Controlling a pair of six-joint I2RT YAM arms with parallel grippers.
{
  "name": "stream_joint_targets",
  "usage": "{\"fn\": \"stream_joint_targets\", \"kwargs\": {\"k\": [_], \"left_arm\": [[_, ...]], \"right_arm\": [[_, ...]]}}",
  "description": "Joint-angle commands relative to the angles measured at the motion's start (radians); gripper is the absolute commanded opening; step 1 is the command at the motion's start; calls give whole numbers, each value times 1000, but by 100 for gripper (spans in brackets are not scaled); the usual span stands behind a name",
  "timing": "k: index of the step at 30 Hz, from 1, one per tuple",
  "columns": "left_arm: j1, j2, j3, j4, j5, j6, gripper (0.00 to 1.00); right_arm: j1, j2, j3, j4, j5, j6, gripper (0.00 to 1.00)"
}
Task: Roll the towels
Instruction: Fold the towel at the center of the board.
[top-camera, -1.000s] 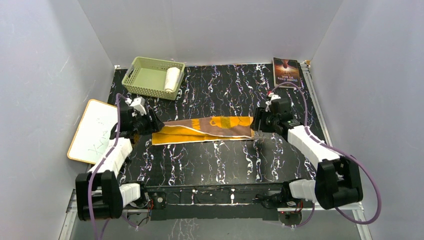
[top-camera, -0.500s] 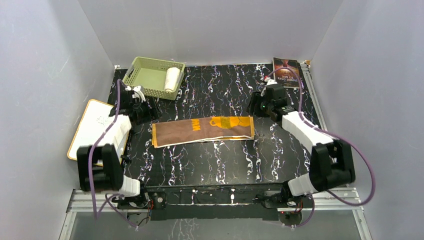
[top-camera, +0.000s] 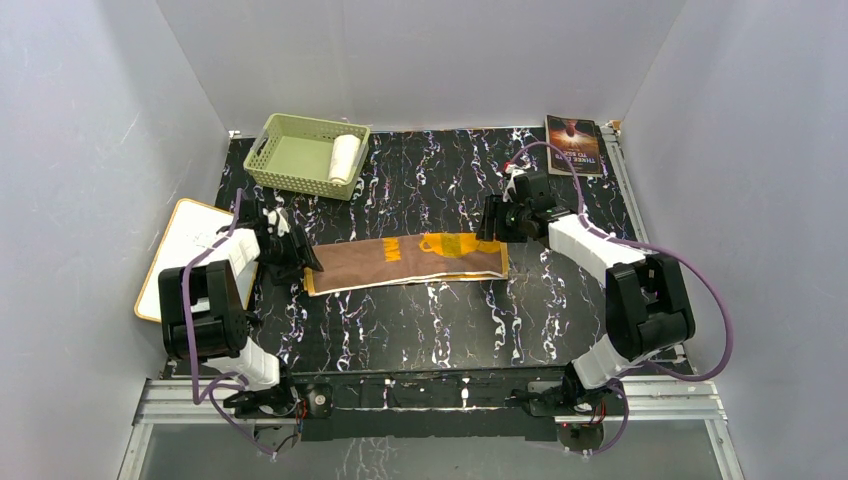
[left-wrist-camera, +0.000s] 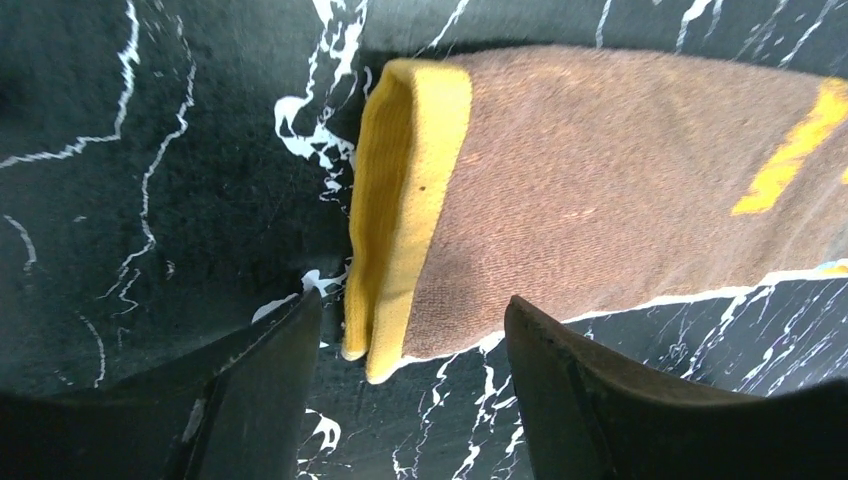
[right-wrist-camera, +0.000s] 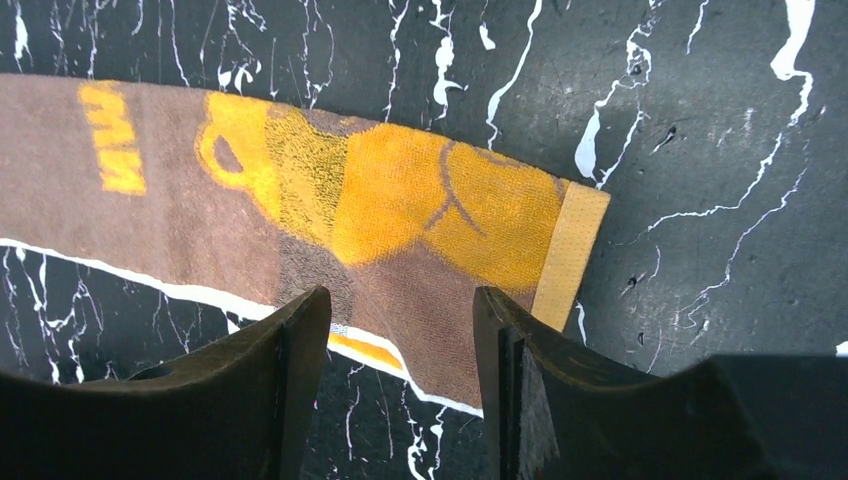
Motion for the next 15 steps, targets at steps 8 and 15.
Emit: {"fn": "stream_joint_targets", "kwargs": {"k": [8, 15], "left_arm": [[1, 106, -57, 56, 19, 27, 36], [4, 134, -5, 41, 4, 40, 0]], "right_arm": [[0, 16, 7, 20, -9, -25, 54], [-2, 47, 0, 19, -4, -29, 56]]}}
